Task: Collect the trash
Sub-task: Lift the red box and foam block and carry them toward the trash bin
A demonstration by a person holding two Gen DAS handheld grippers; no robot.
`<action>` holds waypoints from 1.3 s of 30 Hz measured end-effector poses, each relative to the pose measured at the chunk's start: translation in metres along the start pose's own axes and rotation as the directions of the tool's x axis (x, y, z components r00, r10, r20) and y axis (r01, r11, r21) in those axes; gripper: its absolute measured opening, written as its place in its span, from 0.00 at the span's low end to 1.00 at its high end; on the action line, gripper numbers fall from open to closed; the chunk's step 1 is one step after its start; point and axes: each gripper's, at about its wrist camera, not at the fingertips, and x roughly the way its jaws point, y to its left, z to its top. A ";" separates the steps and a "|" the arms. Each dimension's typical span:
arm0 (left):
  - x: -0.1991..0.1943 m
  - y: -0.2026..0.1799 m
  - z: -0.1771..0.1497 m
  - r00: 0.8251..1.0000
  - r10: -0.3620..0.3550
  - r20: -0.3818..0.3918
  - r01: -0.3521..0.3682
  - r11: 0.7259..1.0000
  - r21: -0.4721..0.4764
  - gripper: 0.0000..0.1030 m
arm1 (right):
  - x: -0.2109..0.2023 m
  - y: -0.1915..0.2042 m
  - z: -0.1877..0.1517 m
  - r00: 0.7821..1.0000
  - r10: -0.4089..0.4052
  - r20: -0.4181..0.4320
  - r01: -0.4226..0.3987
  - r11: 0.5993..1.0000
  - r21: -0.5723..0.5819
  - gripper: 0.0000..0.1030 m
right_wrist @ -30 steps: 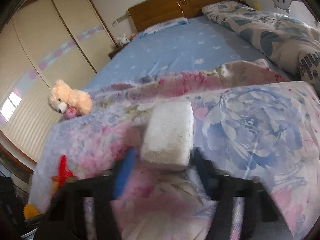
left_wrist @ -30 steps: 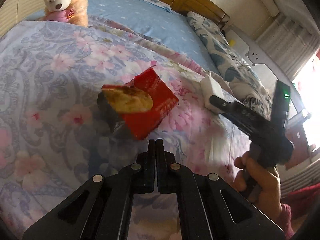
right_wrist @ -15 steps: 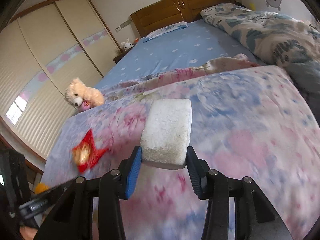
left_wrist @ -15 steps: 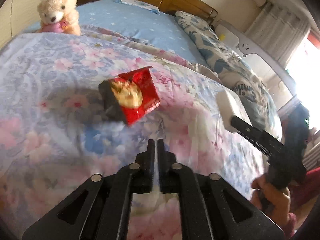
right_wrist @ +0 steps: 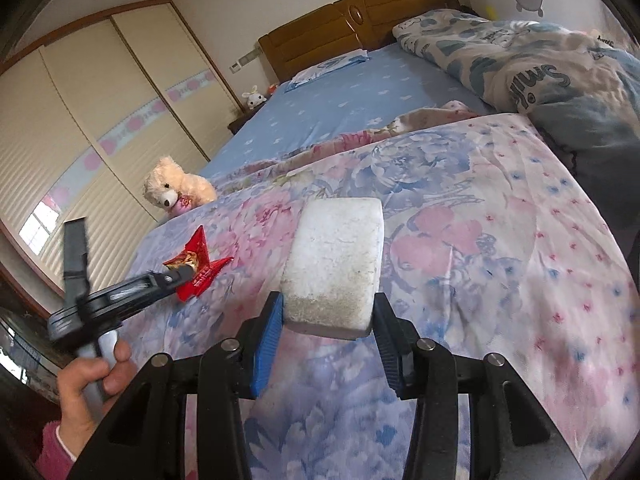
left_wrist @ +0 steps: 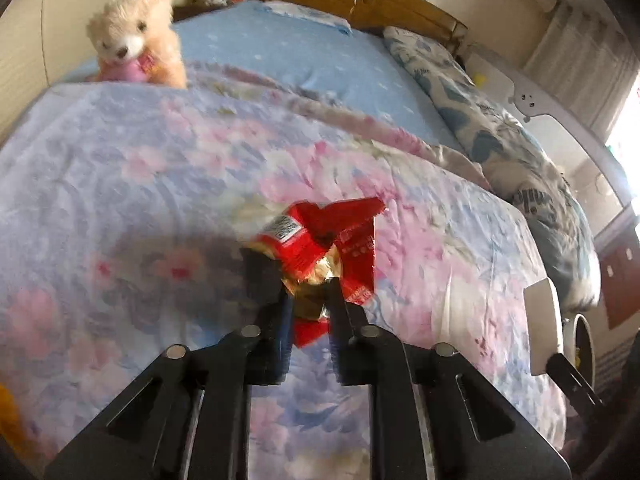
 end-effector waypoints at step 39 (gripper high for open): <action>-0.067 -0.173 -0.132 0.983 -0.167 -0.071 0.182 0.920 0.347 0.04 | -0.126 -0.059 -0.075 0.986 -0.150 0.066 0.151 0.988 -0.014 0.44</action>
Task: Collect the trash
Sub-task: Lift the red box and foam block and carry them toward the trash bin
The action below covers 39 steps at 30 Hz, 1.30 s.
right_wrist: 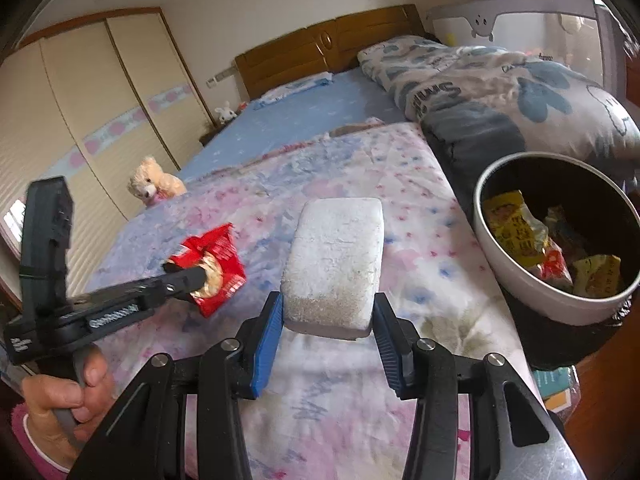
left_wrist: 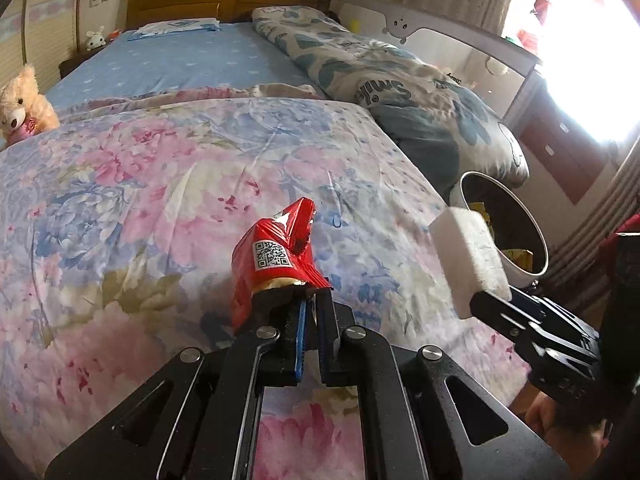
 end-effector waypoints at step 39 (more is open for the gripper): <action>0.000 -0.055 0.007 0.995 -0.100 -0.005 0.100 0.989 0.105 0.03 | -0.021 -0.038 0.003 0.996 -0.073 0.048 0.069 0.994 0.080 0.45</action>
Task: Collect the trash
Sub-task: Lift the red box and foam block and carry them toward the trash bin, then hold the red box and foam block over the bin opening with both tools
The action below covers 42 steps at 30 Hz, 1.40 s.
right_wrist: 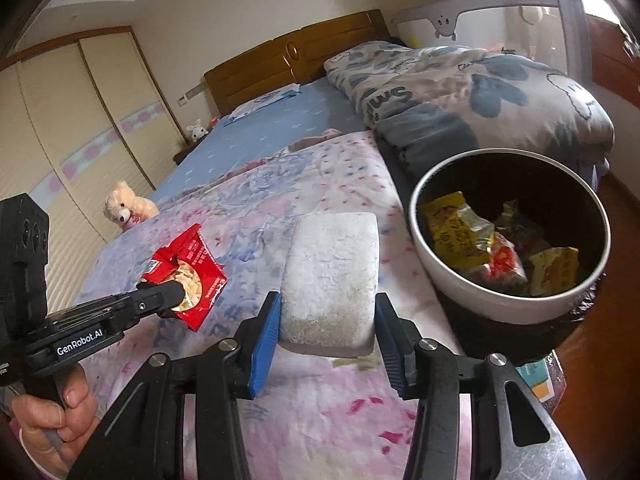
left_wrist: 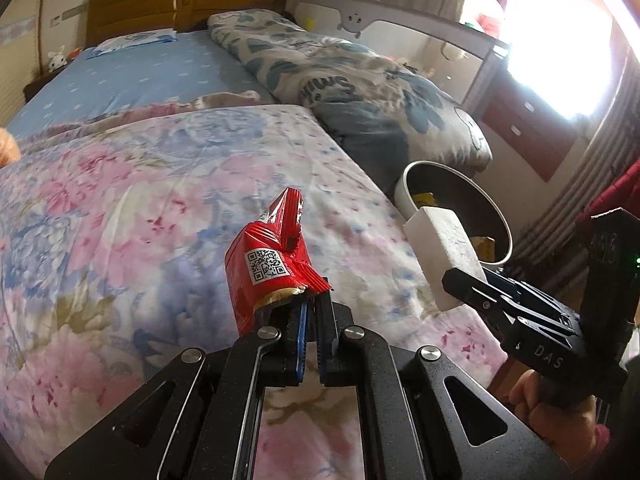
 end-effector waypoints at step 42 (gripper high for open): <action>0.030 -0.098 0.030 0.995 -0.100 -0.026 0.103 0.979 0.176 0.03 | -0.050 -0.078 0.012 0.992 -0.098 0.076 0.088 0.988 0.125 0.45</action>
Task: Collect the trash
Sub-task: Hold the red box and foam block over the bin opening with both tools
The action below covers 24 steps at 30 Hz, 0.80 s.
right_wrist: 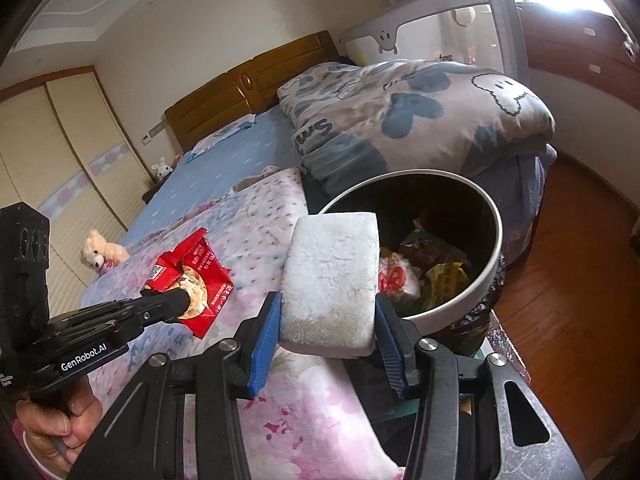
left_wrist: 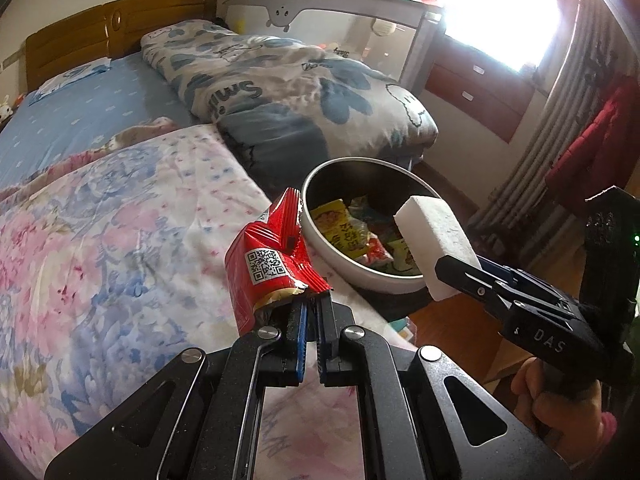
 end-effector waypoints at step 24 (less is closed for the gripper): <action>0.024 -0.037 0.030 1.000 -0.020 0.004 0.019 0.997 0.071 0.03 | -0.001 -0.036 0.022 0.999 -0.045 0.011 0.045 0.999 0.028 0.45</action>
